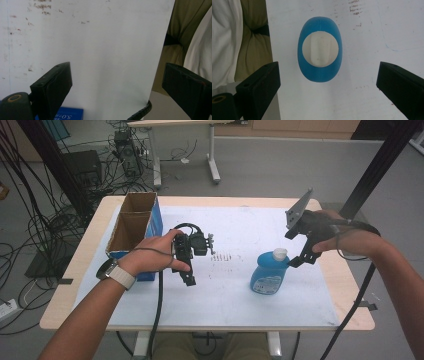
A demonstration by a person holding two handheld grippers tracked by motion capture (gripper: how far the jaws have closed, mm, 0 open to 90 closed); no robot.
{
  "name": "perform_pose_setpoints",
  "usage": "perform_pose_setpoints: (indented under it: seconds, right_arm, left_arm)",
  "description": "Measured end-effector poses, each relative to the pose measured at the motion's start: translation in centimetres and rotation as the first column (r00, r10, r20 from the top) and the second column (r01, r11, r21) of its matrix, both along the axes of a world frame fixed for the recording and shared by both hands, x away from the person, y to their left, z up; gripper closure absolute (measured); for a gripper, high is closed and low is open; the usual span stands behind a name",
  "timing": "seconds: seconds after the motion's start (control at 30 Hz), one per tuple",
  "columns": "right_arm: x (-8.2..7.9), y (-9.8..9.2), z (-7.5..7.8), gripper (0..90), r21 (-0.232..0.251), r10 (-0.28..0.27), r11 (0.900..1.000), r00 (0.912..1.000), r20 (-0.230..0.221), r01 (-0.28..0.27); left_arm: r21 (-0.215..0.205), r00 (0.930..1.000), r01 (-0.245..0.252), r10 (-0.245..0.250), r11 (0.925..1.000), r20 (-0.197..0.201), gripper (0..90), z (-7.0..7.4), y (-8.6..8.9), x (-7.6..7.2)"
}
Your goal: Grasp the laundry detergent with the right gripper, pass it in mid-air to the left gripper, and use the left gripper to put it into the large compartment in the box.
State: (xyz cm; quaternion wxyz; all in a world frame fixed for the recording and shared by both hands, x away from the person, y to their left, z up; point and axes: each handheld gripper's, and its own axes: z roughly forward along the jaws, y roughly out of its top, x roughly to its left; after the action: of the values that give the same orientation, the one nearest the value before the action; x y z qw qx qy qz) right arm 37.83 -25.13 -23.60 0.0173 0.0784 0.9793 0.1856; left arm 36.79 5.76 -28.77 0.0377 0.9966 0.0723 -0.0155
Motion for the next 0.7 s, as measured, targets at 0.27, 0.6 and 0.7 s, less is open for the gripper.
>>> perform_pose_setpoints:
  seconds: [0.27,0.6,0.7]
  right_arm:
    - [-0.2,-0.2,-0.8,5.3,0.017,-0.007,1.000,0.9999,0.011,0.006]
    - [-0.5,-0.5,-1.9,5.2,0.035,-0.018,0.999,0.9996,0.021,0.017]
    - [-0.6,-0.5,-2.3,5.2,0.049,-0.017,0.999,0.9995,0.026,0.016]
  left_arm:
    - [-0.003,1.0000,-0.002,0.002,1.0000,0.001,9.7,-0.1,0.1,0.0]
    - [-0.008,1.0000,-0.008,0.008,0.9999,0.001,9.7,-0.2,0.2,0.0]
    - [-0.011,1.0000,-0.008,0.008,0.9999,0.001,9.7,-0.3,0.3,0.0]
